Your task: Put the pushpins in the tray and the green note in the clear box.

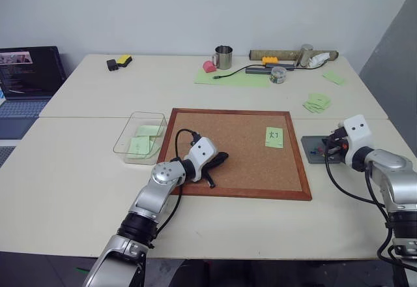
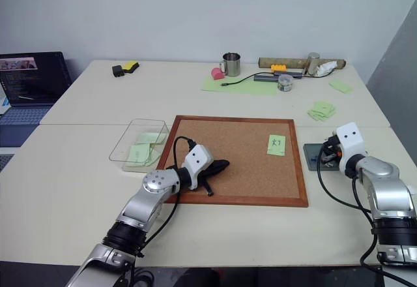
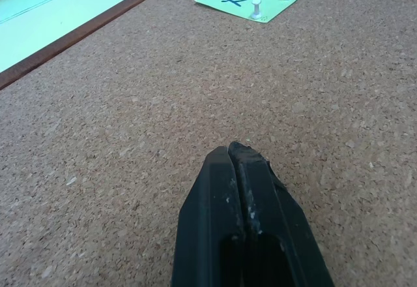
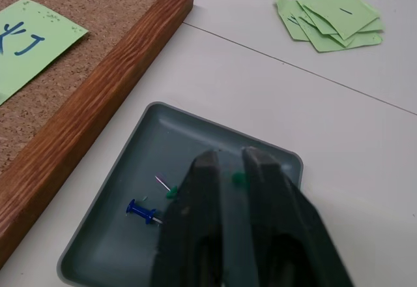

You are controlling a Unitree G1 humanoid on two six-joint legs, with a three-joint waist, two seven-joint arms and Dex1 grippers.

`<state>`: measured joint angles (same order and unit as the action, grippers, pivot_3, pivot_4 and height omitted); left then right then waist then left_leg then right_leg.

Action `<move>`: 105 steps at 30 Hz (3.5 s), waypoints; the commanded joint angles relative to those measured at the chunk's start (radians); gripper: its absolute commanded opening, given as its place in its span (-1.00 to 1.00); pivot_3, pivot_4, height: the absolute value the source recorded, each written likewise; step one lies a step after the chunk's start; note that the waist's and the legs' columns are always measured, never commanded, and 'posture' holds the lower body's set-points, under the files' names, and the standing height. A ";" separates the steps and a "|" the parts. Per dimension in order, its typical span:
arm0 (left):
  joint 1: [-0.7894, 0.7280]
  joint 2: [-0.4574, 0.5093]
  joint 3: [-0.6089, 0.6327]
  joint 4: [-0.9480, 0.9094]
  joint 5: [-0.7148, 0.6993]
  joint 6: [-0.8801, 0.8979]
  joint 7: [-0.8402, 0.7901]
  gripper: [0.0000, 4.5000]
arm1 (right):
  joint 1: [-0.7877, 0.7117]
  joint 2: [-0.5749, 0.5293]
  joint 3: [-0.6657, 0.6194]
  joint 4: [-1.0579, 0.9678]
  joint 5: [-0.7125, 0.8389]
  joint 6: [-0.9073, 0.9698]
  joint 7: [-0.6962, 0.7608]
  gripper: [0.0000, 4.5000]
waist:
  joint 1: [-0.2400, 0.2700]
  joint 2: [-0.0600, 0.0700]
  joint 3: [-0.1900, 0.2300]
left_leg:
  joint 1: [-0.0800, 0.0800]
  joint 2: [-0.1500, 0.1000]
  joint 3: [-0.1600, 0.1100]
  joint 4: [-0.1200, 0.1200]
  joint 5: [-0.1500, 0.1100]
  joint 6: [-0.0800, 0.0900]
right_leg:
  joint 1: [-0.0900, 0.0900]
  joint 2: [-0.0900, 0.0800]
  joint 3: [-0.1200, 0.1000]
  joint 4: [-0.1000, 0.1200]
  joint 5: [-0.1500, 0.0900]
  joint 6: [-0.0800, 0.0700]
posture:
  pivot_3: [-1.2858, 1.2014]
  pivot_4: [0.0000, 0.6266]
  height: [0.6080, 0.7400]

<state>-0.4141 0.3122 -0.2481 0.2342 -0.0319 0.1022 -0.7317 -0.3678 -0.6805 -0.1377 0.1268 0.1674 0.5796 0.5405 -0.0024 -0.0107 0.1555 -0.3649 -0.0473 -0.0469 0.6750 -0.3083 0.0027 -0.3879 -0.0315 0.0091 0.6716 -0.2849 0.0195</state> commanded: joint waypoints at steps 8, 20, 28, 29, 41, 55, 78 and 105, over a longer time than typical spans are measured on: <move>0.047 0.016 -0.041 0.029 0.028 0.025 -0.028 -1.00 | -0.023 -0.017 -0.056 -0.066 0.049 0.054 0.014 0.36 | 0.000 0.000 0.000 | 0.000 0.000 0.000 0.000 0.000 0.000 | 0.000 0.000 0.000 0.000 0.000 0.000 | 0.03 -0.52 1.00; 0.044 0.018 -0.042 0.033 0.026 0.020 -0.034 -1.00 | 0.052 -0.006 0.084 -0.257 0.085 -0.069 0.196 0.45 | -0.001 -0.001 0.000 | 0.000 0.000 -0.001 -0.001 0.000 0.000 | 0.001 0.000 0.000 -0.002 0.000 0.000 | 0.03 -0.52 1.00; 0.043 0.024 -0.044 0.029 0.025 0.022 -0.038 -1.00 | -0.039 0.104 0.122 -0.046 0.029 -0.206 0.145 0.45 | -0.001 -0.001 0.000 | 0.000 0.000 -0.001 -0.001 0.000 0.000 | 0.001 0.000 -0.001 -0.003 0.000 0.000 | 0.03 -0.52 1.00; 0.044 0.025 -0.044 0.029 0.025 0.022 -0.038 -1.00 | -0.047 0.110 0.126 -0.026 0.025 -0.217 0.147 0.45 | -0.001 -0.001 0.000 | 0.000 0.000 -0.001 -0.001 0.000 0.000 | 0.001 0.000 -0.001 -0.004 0.000 0.000 | 0.03 -0.52 1.00; 0.055 0.027 -0.042 0.012 0.024 0.032 -0.036 -1.00 | -0.070 0.153 0.142 0.069 0.018 -0.259 0.178 0.03 | -0.001 -0.001 0.000 | 0.000 0.000 -0.001 -0.005 0.001 -0.001 | 0.001 0.000 -0.001 -0.007 0.000 0.000 | 0.03 -0.52 1.00; 0.063 0.030 -0.038 0.011 0.026 0.034 -0.031 -1.00 | -0.047 0.159 0.142 0.045 0.030 -0.248 0.198 -0.98 | -0.001 -0.001 0.000 | 0.000 0.000 -0.001 -0.006 0.001 -0.002 | 0.000 0.000 -0.001 -0.007 0.000 0.000 | 0.03 -0.52 1.00; 0.072 0.026 -0.046 0.020 0.040 0.038 -0.019 -1.00 | -0.013 0.169 0.076 -0.129 0.159 -0.166 0.210 -0.98 | 0.000 0.000 -0.001 | 0.001 0.000 -0.001 -0.008 0.001 -0.001 | 0.001 0.000 -0.001 -0.007 0.000 0.000 | 0.03 -0.52 1.00; 0.081 0.033 -0.052 0.010 0.038 0.038 -0.029 -1.00 | 0.059 0.023 -0.021 -0.059 0.044 -0.075 0.031 -0.98 | 0.000 0.001 -0.002 | 0.001 0.000 0.000 -0.009 0.001 -0.001 | 0.001 0.000 0.000 -0.007 0.000 0.000 | 0.03 -0.52 1.00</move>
<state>-0.3754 0.3305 -0.2614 0.1981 -0.0273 0.1017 -0.7429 -0.3055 -0.6351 -0.1423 0.0712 0.2304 0.4988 0.5925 -0.0028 -0.0100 0.1538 -0.3635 -0.0470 -0.0470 0.6663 -0.3075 0.0015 -0.3872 -0.0312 0.0088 0.6642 -0.2849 0.0195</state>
